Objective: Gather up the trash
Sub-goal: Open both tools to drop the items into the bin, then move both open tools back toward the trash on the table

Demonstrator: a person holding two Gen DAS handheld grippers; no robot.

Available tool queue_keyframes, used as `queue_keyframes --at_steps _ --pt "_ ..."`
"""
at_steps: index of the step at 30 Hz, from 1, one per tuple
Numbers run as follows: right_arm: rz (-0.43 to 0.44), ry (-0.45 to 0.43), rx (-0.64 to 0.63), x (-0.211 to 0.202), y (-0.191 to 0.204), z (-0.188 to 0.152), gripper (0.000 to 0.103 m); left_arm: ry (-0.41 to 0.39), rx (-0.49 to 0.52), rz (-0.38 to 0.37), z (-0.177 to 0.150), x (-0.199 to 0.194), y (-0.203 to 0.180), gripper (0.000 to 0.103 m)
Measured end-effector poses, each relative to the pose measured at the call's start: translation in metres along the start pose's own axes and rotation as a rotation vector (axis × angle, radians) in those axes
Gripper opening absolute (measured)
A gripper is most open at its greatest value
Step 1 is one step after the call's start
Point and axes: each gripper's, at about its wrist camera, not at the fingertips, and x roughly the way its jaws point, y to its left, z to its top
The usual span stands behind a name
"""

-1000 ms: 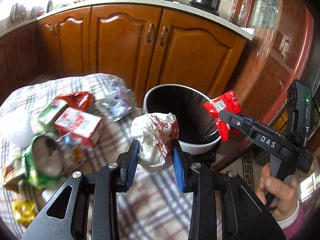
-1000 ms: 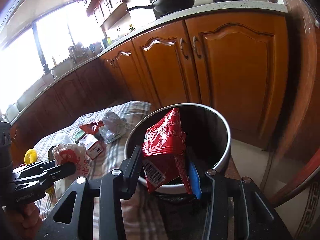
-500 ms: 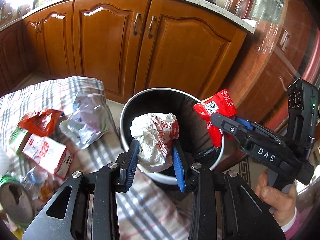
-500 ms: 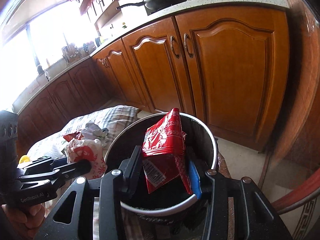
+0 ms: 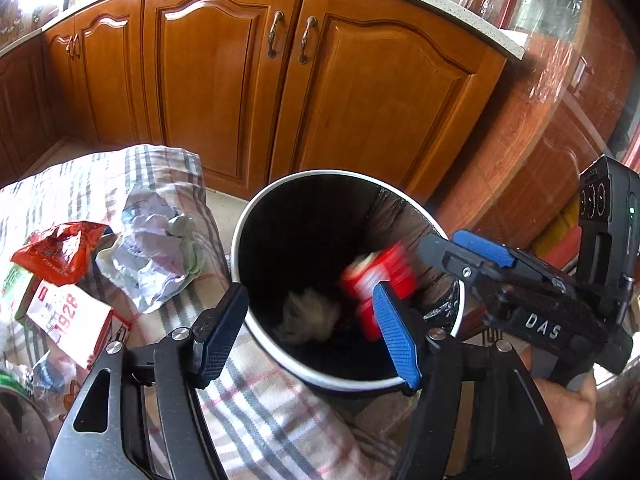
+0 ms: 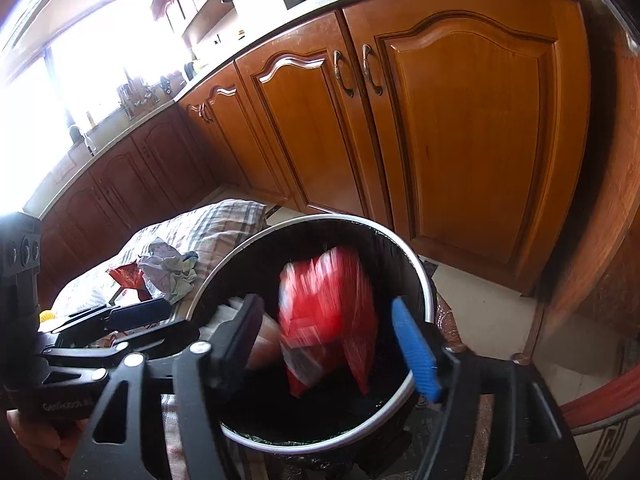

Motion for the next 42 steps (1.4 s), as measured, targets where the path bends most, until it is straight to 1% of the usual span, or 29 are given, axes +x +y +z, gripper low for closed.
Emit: queue_keyframes --at_steps 6,8,10,11,15,19,23,26,30,36,39,42 --pt "0.02 -0.026 0.024 -0.012 0.004 -0.007 0.08 -0.036 -0.037 0.0 -0.022 -0.025 0.014 0.069" --pt "0.036 -0.037 0.025 -0.018 0.011 -0.014 0.091 -0.056 -0.05 0.009 -0.032 -0.034 0.02 0.072" --pt "0.053 -0.045 0.021 -0.024 0.021 -0.023 0.098 -0.078 -0.063 0.018 -0.045 -0.047 0.026 0.073" --pt "0.062 -0.046 0.02 -0.026 0.027 -0.027 0.1 -0.086 -0.068 0.023 -0.051 -0.053 0.03 0.074" --pt "0.103 -0.04 0.026 -0.032 0.046 -0.047 0.1 -0.114 -0.075 0.044 -0.074 -0.079 0.04 0.074" --pt "0.118 -0.051 0.028 -0.039 0.063 -0.066 0.1 -0.13 -0.092 0.055 -0.093 -0.103 0.055 0.074" --pt "0.143 -0.032 0.025 -0.043 0.078 -0.08 0.1 -0.146 -0.104 0.083 -0.114 -0.126 0.069 0.074" --pt "0.16 -0.023 0.014 -0.048 0.091 -0.089 0.1 -0.155 -0.136 0.105 -0.132 -0.141 0.084 0.074" --pt "0.186 -0.007 -0.019 -0.052 0.115 -0.1 0.1 -0.165 -0.175 0.153 -0.154 -0.159 0.104 0.074" --pt "0.231 0.031 -0.077 -0.046 0.151 -0.111 0.1 -0.176 -0.226 0.216 -0.182 -0.18 0.133 0.074" --pt "0.257 0.049 -0.116 -0.041 0.171 -0.116 0.1 -0.186 -0.255 0.244 -0.191 -0.188 0.147 0.074" --pt "0.278 0.069 -0.166 -0.037 0.188 -0.12 0.1 -0.179 -0.281 0.274 -0.195 -0.191 0.163 0.074"
